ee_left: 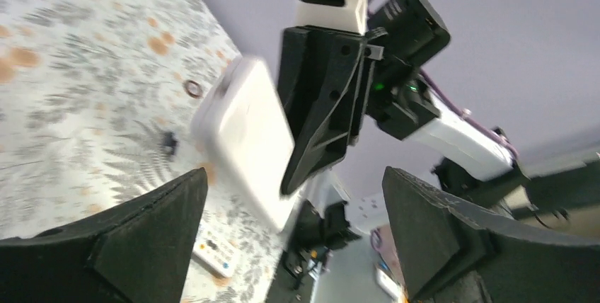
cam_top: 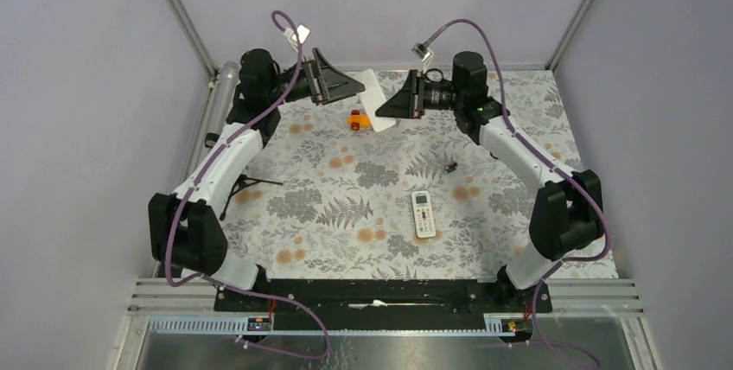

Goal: Load the batteries into the remote control
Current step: Turn over the remote control at the center of the board.

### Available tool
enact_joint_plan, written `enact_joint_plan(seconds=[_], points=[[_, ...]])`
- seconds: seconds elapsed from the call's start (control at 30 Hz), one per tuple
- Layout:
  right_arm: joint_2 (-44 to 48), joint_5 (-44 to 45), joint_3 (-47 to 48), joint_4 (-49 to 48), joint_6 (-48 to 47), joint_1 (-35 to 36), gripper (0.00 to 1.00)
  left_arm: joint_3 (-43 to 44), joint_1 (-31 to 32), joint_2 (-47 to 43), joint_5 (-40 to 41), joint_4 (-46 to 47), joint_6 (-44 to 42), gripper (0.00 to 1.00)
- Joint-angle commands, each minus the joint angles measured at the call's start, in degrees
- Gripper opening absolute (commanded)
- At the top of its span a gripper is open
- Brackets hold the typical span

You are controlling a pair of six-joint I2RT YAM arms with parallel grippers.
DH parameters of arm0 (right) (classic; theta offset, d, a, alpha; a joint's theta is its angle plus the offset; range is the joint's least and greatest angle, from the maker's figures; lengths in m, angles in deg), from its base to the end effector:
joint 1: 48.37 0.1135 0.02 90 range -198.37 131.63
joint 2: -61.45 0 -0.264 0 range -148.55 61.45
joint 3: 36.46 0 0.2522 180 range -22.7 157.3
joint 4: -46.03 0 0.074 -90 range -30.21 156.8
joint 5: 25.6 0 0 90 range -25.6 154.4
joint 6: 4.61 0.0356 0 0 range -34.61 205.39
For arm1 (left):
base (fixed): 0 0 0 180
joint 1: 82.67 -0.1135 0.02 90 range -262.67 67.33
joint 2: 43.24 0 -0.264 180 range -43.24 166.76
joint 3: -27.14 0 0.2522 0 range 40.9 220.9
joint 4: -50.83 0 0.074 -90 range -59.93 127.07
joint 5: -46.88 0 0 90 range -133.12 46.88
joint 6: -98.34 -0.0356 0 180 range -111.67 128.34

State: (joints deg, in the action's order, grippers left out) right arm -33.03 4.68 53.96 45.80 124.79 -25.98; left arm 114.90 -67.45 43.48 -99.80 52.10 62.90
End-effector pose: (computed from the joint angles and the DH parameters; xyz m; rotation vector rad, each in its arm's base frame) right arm 0.3433 0.1747 0.3527 -0.6373 1.7772 1.6183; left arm 0.3304 -0.1207 0.3854 0.3061 1.8007 -1.6531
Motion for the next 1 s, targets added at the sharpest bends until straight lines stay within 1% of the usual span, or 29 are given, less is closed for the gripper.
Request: enact_joint_plan(seconds=[0.0, 0.03, 0.07, 0.13, 0.17, 0.23, 0.33, 0.47, 0.6, 0.67, 0.83, 0.9, 0.97], points=[[4.99, 16.57, -0.28, 12.15, -8.74, -6.27, 0.00, 0.81, -4.03, -4.96, 9.23, -9.21, -9.09, 0.99], [4.63, 22.40, 0.46, 18.55, -12.71, -7.15, 0.00, 0.72, -4.62, -5.44, 10.16, -10.99, -10.63, 0.99], [3.89, 30.38, 1.67, 24.33, -17.02, -7.44, 0.00, 1.02, -4.97, -5.88, 11.66, -13.61, -12.70, 0.99], [1.62, 45.93, 3.34, 31.66, -23.71, -7.42, 0.00, 1.93, -5.01, -7.05, 15.61, -19.42, -17.54, 0.99], [0.12, 53.85, 4.14, 34.17, -25.96, -7.35, 0.00, 2.35, -4.96, -7.69, 17.60, -21.77, -19.21, 0.99], [-3.52, 65.98, 5.75, 37.73, -29.38, -7.36, 0.00, 2.86, -4.94, -9.06, 23.74, -25.40, -22.12, 0.99], [-8.75, 78.45, 8.95, 41.25, -33.10, -7.33, 0.00, 2.84, -4.94, -11.81, 29.96, -27.72, -24.99, 0.99], [-15.03, 85.57, 13.40, 44.38, -34.98, -7.32, 0.00, 2.61, -4.96, -14.68, 35.22, -28.82, -27.48, 0.99], [-23.17, 95.91, 18.13, 49.80, -35.07, -7.35, 0.00, 3.71, -5.00, -15.48, 38.39, -31.03, -29.96, 0.99], [-25.41, 99.34, 18.28, 50.67, -35.54, -7.36, 0.00, 4.38, -5.03, -15.53, 39.15, -32.22, -31.79, 0.99], [-27.29, 99.09, 17.40, 49.49, -36.01, -7.28, 0.00, 6.48, -5.03, -14.65, 39.98, -35.42, -35.24, 0.99], [-28.95, 99.10, 17.82, 49.84, -36.06, -7.28, 0.00, 7.45, -5.03, -14.03, 41.96, -36.85, -35.12, 0.99], [-30.06, 98.28, 18.17, 50.19, -35.66, -7.27, 0.00, 9.47, -5.10, -13.50, 46.88, -39.81, -33.78, 0.99]])
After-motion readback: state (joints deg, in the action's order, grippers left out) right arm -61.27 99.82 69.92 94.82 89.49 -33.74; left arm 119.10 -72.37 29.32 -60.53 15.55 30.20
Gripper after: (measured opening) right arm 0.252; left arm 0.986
